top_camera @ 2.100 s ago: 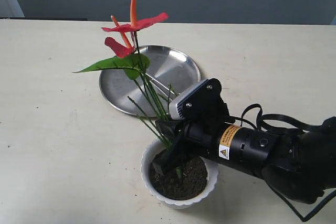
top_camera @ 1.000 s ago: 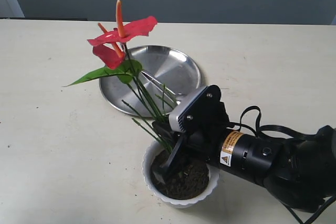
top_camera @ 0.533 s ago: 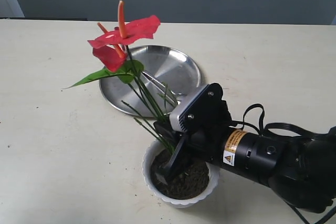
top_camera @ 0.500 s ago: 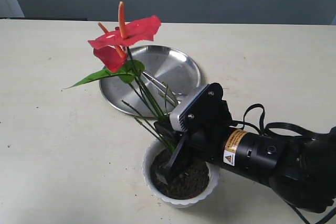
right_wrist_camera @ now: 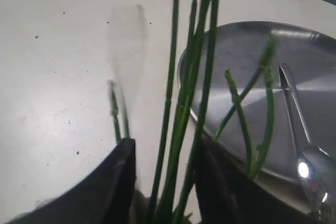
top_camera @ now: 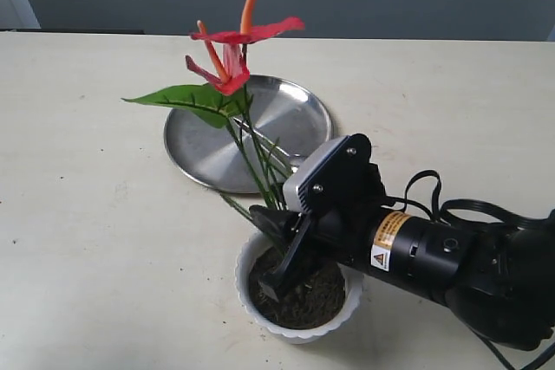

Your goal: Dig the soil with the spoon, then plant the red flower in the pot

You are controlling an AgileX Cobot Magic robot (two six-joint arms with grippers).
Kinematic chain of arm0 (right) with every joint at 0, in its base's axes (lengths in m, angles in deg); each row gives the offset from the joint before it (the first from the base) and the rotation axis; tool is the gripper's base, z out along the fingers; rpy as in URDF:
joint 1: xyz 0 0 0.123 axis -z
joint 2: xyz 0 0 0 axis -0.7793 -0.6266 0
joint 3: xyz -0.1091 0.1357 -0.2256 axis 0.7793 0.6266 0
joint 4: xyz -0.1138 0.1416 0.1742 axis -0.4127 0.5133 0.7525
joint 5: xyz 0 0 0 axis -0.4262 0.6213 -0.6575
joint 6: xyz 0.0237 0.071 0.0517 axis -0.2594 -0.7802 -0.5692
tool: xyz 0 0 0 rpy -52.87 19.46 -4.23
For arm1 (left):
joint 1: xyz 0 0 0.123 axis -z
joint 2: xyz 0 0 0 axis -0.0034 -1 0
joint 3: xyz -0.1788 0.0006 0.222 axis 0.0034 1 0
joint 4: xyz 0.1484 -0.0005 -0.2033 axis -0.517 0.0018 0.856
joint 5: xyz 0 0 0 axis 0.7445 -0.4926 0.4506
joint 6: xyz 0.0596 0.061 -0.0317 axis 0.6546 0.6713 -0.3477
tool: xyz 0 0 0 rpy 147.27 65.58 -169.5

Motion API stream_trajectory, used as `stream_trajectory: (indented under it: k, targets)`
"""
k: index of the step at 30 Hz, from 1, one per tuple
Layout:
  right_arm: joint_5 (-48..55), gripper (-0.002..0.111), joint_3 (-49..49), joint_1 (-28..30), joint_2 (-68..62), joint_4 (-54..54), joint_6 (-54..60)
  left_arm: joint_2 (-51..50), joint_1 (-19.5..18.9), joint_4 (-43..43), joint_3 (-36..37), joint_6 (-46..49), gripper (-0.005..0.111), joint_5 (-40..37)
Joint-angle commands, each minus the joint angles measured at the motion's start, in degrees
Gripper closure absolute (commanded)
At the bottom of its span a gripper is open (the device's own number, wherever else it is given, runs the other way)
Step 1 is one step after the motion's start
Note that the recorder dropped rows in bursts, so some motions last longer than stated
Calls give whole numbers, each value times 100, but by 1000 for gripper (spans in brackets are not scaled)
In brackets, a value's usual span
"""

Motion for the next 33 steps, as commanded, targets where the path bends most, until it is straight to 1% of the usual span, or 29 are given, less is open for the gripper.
stream_trajectory:
  k: [1,9,15,22,27,33]
  targets:
    - [138,69,23,10,30,-58,-80,30,41,44,-21,-12,106,11]
    - [368,55,23,10,30,-5,-80,30,41,44,-21,-12,106,11]
    - [406,55,23,10,66,-26,-80,30,41,44,-21,-12,106,11]
    - [857,55,23,10,671,-9,-70,30,41,44,-21,-12,106,11]
    - [1172,55,23,10,721,2,-48,30,41,44,-21,-12,106,11]
    - [1172,55,23,10,721,2,-23,30,41,44,-21,-12,106,11]
